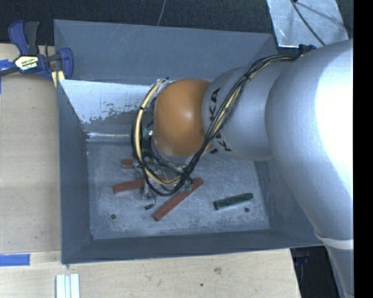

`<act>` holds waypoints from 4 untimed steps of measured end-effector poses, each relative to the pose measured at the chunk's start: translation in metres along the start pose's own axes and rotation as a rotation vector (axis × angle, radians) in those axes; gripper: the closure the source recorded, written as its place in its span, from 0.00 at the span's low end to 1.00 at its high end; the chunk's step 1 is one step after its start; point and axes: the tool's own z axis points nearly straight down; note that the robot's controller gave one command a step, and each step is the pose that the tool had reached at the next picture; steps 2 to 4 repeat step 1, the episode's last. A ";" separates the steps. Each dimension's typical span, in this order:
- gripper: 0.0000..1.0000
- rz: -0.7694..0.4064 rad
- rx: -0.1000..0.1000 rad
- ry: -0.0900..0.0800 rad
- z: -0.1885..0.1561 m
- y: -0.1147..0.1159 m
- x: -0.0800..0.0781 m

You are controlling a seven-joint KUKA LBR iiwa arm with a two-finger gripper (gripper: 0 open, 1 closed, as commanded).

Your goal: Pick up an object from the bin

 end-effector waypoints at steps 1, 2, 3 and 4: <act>1.00 0.059 0.001 0.001 -0.158 -0.024 0.000; 1.00 0.059 0.001 0.001 -0.158 -0.024 0.000; 1.00 0.059 0.001 0.001 -0.158 -0.024 0.000; 1.00 0.059 0.001 0.001 -0.158 -0.024 0.000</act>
Offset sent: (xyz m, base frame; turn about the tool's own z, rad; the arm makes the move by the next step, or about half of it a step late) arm 0.0000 0.0000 0.0000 0.0000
